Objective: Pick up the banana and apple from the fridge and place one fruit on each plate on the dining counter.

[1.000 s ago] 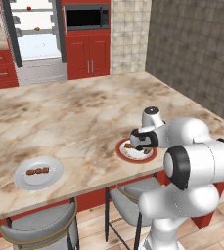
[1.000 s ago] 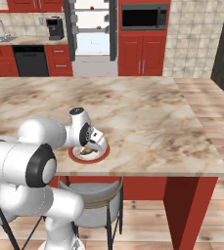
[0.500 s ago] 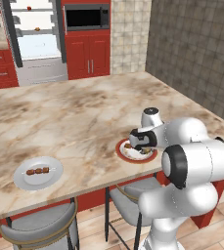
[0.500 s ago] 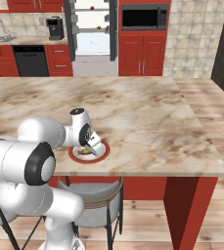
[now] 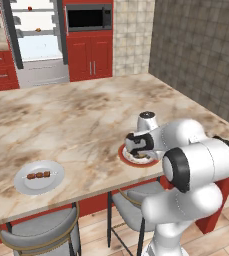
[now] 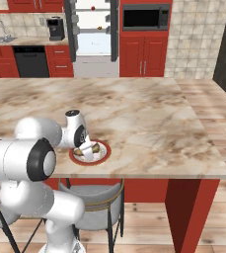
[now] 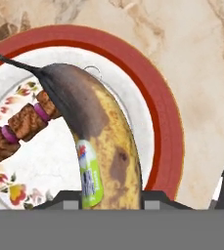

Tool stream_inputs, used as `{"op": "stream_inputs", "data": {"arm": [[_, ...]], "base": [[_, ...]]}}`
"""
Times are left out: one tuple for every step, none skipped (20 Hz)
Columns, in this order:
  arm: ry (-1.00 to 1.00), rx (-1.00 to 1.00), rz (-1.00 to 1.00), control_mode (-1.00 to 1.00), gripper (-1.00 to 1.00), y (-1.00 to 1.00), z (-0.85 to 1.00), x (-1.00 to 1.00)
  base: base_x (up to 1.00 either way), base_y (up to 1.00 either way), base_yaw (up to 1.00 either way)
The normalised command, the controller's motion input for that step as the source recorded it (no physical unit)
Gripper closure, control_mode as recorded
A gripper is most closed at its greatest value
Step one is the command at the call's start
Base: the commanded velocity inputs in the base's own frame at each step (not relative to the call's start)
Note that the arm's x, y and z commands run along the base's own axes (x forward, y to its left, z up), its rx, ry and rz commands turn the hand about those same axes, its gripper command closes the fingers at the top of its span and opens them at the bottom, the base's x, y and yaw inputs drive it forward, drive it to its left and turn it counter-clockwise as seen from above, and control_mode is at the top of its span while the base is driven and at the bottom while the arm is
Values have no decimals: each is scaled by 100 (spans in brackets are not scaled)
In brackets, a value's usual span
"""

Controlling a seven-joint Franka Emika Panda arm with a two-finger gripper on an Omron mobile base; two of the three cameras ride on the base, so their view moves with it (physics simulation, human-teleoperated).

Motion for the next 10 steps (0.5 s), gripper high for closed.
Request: {"op": "stream_inputs", "data": {"arm": [[0,0,-12,-100,100,0,-17,25],[0,0,-12,-100,100,0,-20,24],[0,0,-11,-100,100,0,-22,21],[0,0,-10,-100,100,0,-26,15],[0,0,-10,-100,100,-7,-29,9],[0,0,-10,-100,100,-10,-29,5],[0,0,-10,-100,100,-9,-25,0],[0,0,-10,-100,100,0,-20,0],[0,0,-9,-100,100,0,-14,0],[0,0,-6,-100,100,0,-7,0]], "base": [[0,0,0],[0,0,0],[0,0,0],[0,0,0],[0,0,0],[0,0,0],[0,0,0],[0,0,0],[0,0,0],[0,0,0]]}}
